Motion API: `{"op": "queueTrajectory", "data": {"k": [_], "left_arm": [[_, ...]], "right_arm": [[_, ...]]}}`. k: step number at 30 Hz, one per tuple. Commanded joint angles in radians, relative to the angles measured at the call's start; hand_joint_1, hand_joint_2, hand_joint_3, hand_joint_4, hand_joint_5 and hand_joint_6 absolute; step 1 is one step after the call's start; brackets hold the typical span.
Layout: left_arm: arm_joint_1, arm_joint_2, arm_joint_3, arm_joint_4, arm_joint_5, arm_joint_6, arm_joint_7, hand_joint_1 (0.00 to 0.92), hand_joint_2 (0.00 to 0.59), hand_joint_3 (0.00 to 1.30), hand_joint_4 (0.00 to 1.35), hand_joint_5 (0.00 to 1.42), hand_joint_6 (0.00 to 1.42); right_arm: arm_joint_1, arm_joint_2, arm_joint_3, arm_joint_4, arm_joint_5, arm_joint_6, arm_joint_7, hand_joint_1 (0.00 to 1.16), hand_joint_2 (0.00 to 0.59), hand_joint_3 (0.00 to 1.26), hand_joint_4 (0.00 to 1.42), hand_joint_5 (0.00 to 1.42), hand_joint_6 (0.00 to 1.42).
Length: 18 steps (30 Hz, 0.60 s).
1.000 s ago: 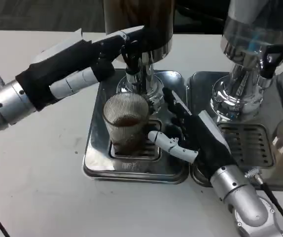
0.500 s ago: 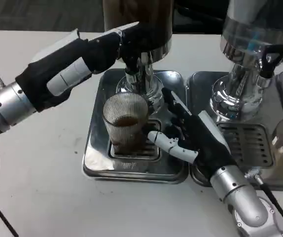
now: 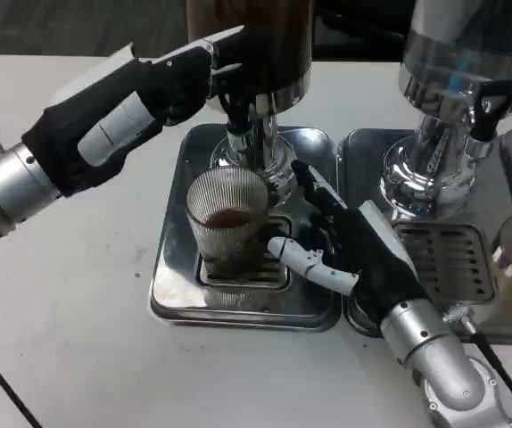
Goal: Grasp the cup under the faucet to collect the drink, then remove the cup.
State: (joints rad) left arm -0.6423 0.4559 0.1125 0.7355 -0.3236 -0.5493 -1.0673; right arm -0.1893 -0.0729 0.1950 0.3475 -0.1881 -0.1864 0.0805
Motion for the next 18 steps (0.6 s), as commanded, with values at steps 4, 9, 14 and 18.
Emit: {"op": "queueTrajectory", "data": {"k": [4, 9, 14, 18], "left_arm": [[-0.013, 0.002, 0.024, -0.055, -0.040, 0.022, -0.014, 0.000, 0.052, 0.10, 0.04, 0.09, 0.06], [-0.012, 0.003, 0.036, -0.092, -0.051, 0.045, -0.017, 0.000, 0.051, 0.10, 0.04, 0.09, 0.06], [-0.013, 0.007, 0.041, -0.123, -0.065, 0.063, -0.017, 0.000, 0.051, 0.10, 0.04, 0.09, 0.06], [-0.011, 0.010, 0.047, -0.156, -0.082, 0.077, -0.018, 0.000, 0.051, 0.10, 0.04, 0.09, 0.06]], "right_arm": [[0.011, 0.008, -0.005, 0.004, 0.006, -0.013, -0.006, 0.57, 0.273, 0.03, 0.00, 0.00, 0.05], [0.012, 0.010, -0.005, 0.000, 0.005, -0.011, -0.005, 0.58, 0.276, 0.04, 0.00, 0.00, 0.05], [0.014, 0.011, -0.006, -0.003, 0.006, -0.010, -0.005, 0.58, 0.277, 0.04, 0.00, 0.00, 0.05], [0.014, 0.013, -0.008, -0.002, 0.006, -0.011, -0.006, 0.58, 0.278, 0.05, 0.00, 0.00, 0.05]]}}
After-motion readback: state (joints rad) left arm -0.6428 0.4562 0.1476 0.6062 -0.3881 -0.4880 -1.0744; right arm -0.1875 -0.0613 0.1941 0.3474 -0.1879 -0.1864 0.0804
